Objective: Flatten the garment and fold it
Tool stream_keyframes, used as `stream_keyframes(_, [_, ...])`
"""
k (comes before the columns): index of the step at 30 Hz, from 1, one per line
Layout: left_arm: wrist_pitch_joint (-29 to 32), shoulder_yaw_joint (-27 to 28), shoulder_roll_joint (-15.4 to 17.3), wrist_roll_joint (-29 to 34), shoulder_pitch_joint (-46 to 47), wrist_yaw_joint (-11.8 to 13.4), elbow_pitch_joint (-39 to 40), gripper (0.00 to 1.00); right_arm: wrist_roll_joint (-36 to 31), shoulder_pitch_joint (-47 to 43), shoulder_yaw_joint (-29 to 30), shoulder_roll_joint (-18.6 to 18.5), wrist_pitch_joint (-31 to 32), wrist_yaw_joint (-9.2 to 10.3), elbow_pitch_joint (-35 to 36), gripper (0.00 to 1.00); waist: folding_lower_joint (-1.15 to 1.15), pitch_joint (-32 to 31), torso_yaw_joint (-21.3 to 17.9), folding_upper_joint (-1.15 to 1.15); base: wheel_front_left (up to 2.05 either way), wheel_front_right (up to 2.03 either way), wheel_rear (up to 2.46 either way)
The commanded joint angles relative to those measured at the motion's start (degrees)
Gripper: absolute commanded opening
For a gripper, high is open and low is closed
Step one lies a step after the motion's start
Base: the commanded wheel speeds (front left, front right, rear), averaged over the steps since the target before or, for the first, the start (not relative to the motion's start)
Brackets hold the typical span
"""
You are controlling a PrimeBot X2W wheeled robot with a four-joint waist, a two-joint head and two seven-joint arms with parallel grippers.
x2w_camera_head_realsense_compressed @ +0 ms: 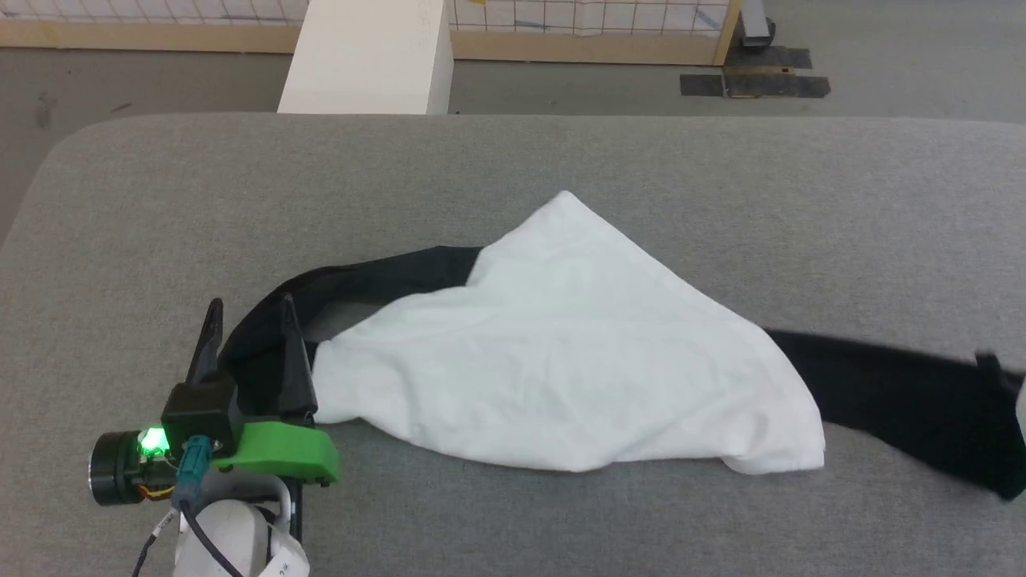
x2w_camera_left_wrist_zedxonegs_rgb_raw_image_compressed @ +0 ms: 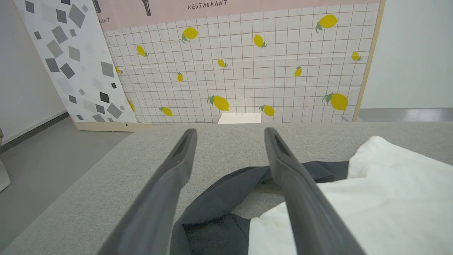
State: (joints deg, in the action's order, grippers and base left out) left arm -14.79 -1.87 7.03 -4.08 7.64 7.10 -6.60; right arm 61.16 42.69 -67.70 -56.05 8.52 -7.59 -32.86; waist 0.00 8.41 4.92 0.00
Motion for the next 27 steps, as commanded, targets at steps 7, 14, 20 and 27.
stream_keyframes(7, [-0.2,-0.3,-0.9,1.5,-0.5,-1.2,-0.5,1.00,4.4,-9.0,0.0,2.6,-0.3,0.10,-9.8,0.12,0.00,-0.1,1.3,0.00,0.00,0.00,0.00])
stream_keyframes(14, [-0.2,0.1,-0.8,2.1,-2.4,-1.4,-1.4,1.00,0.3,-5.5,1.4,3.3,-8.7,0.10,-8.5,1.00,0.00,-2.6,1.0,0.00,0.00,0.00,0.00])
stream_keyframes(20, [-0.2,-0.1,-0.2,3.5,-3.1,-1.0,-1.0,1.00,-3.5,2.4,4.8,0.2,-9.9,0.10,0.4,1.00,0.00,-3.3,1.1,0.00,0.00,0.00,0.00])
stream_keyframes(27, [-0.2,-1.0,-0.5,3.9,-1.7,-0.4,0.5,1.00,-4.2,11.8,7.2,1.7,-0.4,0.10,12.4,1.00,0.00,0.5,3.0,0.00,0.00,0.00,0.00])
